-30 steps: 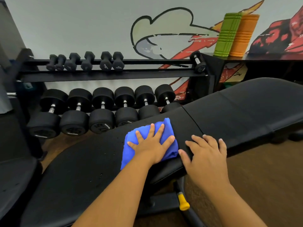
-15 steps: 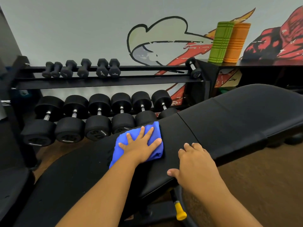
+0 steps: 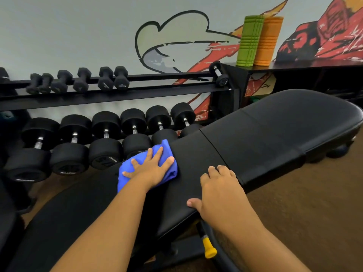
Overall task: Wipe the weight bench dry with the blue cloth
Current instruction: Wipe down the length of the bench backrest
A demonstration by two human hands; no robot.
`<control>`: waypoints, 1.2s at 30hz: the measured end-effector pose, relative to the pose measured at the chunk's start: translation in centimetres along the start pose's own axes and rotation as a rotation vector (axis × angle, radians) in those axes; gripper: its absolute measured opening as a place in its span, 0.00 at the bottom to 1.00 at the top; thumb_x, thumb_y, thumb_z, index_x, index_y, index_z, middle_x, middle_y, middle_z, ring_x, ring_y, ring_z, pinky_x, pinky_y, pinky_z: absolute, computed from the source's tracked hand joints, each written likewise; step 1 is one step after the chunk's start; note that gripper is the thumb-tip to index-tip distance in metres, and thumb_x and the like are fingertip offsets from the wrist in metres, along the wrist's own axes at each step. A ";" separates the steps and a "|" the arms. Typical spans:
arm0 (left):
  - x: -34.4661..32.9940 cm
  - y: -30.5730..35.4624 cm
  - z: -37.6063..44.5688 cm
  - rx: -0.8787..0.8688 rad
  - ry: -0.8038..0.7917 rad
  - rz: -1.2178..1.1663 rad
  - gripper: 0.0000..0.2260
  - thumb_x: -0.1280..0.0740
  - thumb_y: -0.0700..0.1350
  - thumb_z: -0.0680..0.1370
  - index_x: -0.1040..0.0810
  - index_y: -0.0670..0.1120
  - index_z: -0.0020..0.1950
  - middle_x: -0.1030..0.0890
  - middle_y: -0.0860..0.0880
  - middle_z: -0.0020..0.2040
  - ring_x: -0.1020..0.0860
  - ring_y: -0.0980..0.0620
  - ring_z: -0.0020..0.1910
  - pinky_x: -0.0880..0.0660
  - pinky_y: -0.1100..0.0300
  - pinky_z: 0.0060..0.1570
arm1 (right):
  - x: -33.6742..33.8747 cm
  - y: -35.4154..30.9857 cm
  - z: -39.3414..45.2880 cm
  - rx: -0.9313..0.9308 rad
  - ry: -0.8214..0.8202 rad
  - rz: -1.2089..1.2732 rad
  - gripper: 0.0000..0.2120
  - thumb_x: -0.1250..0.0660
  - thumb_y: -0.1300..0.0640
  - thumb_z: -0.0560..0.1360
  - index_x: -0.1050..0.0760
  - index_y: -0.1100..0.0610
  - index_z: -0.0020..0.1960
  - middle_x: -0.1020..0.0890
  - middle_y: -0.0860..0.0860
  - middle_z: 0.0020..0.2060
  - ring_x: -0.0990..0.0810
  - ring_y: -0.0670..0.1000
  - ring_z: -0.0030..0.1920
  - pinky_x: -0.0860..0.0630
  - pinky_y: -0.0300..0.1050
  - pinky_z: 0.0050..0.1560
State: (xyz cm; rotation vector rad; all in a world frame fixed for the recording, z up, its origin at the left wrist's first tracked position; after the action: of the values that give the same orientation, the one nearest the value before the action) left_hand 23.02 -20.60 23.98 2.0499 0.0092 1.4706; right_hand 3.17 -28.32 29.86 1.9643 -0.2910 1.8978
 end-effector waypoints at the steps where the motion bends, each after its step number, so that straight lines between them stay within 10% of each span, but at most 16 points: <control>1: -0.5 0.1 -0.5 -0.052 0.003 0.032 0.30 0.52 0.72 0.74 0.57 0.69 0.74 0.59 0.63 0.77 0.59 0.38 0.76 0.57 0.27 0.67 | -0.1 0.0 -0.1 0.000 0.010 0.001 0.36 0.45 0.32 0.76 0.36 0.58 0.71 0.35 0.58 0.72 0.38 0.59 0.71 0.40 0.54 0.71; 15: 1.8 -2.2 5.0 0.109 0.010 -0.055 0.33 0.55 0.74 0.72 0.50 0.65 0.76 0.49 0.60 0.78 0.56 0.37 0.76 0.54 0.27 0.66 | 0.0 0.7 0.6 0.027 -0.026 0.048 0.38 0.46 0.31 0.75 0.41 0.56 0.75 0.41 0.55 0.75 0.46 0.59 0.74 0.48 0.55 0.74; 23: 2.0 -4.4 2.9 0.233 0.027 -0.080 0.34 0.55 0.74 0.73 0.53 0.65 0.76 0.53 0.59 0.78 0.57 0.37 0.76 0.55 0.26 0.66 | 0.1 0.2 0.2 0.042 0.065 0.059 0.36 0.48 0.29 0.73 0.26 0.57 0.65 0.27 0.58 0.67 0.32 0.61 0.67 0.34 0.58 0.67; 32: -0.1 0.4 1.6 -0.166 -0.002 0.071 0.30 0.52 0.73 0.73 0.56 0.71 0.73 0.58 0.64 0.77 0.59 0.41 0.77 0.58 0.29 0.68 | 0.7 -0.2 0.1 0.025 -0.020 0.029 0.33 0.44 0.31 0.74 0.34 0.55 0.67 0.31 0.55 0.67 0.37 0.58 0.68 0.39 0.53 0.69; 36: 0.3 -0.6 1.7 0.052 0.022 -0.019 0.33 0.52 0.74 0.72 0.55 0.68 0.75 0.57 0.62 0.78 0.58 0.40 0.77 0.57 0.29 0.68 | 1.1 -0.2 0.4 0.010 -0.032 0.027 0.33 0.41 0.30 0.73 0.32 0.55 0.63 0.28 0.54 0.60 0.34 0.56 0.63 0.35 0.51 0.64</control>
State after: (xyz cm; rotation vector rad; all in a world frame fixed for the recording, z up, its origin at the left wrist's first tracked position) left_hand 24.82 -20.81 23.65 2.0692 0.0763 1.4957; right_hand 3.68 -28.18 30.88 2.0083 -0.3192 1.8890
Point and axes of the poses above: each hand's wrist, its own z-axis towards the middle knuckle, its own x-axis out of the back of the hand, y = z × x, the point moved 1 cm from there along z, towards the middle knuckle
